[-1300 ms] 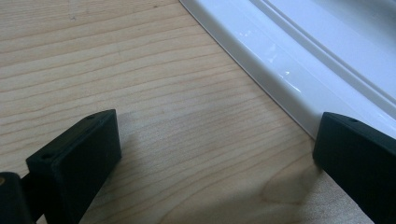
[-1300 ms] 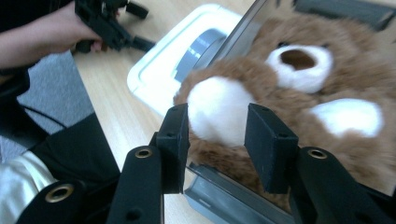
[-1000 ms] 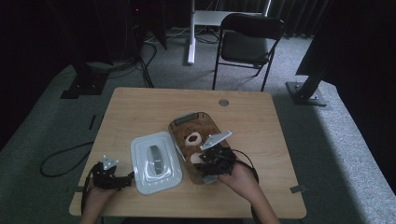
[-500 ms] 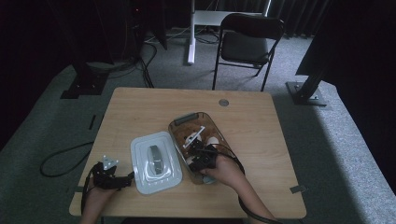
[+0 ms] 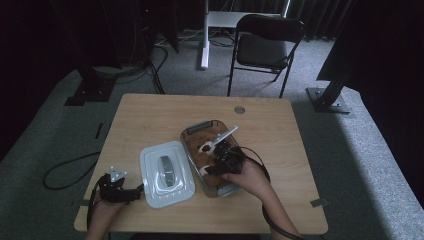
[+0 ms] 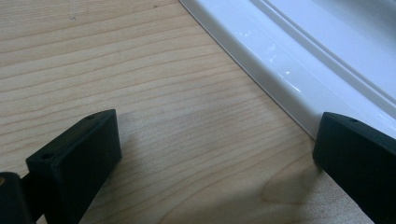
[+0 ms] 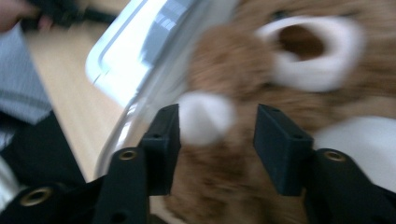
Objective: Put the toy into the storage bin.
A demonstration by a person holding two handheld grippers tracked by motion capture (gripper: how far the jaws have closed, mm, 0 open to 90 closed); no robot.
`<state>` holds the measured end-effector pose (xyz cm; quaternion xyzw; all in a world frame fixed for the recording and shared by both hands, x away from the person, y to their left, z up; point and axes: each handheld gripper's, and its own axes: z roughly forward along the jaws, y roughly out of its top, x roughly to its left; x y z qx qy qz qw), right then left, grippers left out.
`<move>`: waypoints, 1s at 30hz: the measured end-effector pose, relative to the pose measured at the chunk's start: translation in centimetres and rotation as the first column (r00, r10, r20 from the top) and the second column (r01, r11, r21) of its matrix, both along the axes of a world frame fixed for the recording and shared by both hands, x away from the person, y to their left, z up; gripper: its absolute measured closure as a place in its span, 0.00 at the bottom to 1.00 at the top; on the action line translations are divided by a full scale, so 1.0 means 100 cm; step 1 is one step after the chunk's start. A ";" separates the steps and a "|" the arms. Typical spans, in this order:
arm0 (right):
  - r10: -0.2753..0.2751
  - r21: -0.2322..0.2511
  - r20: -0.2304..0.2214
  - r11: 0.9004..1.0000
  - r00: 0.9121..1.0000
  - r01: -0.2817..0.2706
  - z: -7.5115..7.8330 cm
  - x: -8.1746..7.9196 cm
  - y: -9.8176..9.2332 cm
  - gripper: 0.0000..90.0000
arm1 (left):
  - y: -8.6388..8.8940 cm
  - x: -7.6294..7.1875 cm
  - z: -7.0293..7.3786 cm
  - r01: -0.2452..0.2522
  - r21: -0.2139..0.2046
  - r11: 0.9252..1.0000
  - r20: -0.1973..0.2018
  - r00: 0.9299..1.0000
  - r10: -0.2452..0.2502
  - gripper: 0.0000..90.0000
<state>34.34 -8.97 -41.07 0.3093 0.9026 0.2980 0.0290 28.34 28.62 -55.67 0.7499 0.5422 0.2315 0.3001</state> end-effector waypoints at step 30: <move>-0.486 0.248 0.267 0.869 0.832 0.428 -0.013 0.012 -0.127 0.14 | 0.000 0.000 0.000 0.001 0.001 1.000 -0.001 1.000 -0.001 0.02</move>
